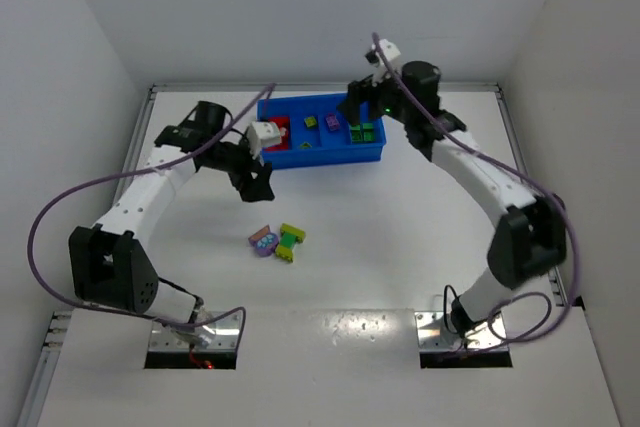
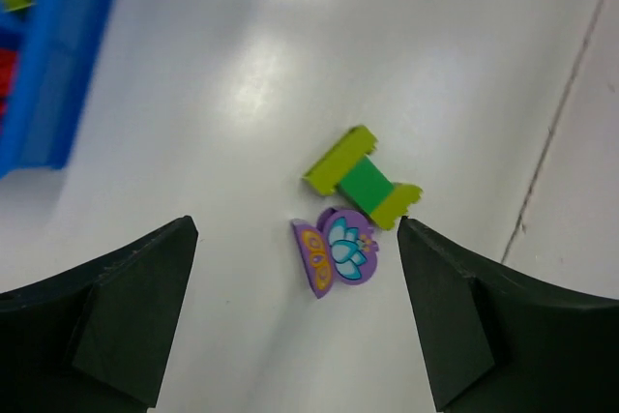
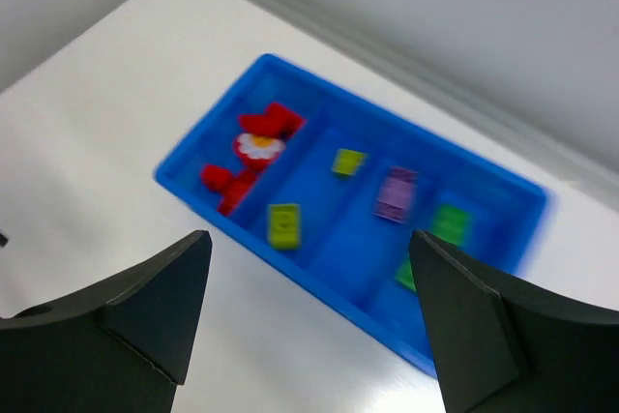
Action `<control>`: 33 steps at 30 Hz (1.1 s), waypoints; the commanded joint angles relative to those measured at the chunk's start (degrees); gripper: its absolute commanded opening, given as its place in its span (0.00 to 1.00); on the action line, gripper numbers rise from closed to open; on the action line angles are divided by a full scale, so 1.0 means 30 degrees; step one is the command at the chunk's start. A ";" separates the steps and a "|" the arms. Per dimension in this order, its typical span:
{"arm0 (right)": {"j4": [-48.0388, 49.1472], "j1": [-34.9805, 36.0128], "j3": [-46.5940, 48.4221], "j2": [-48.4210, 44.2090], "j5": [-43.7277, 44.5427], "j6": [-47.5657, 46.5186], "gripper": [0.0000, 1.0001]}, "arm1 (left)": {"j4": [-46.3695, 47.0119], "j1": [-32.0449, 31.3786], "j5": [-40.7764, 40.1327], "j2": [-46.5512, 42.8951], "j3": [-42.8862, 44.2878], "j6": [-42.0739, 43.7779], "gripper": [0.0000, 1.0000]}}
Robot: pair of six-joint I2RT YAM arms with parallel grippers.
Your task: Sort the legos into containers by color
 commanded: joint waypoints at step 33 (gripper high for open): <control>-0.7242 -0.2431 -0.8372 -1.3109 0.5182 -0.4355 0.83 | 0.5631 -1.0676 -1.3631 -0.1573 -0.7493 -1.7410 0.52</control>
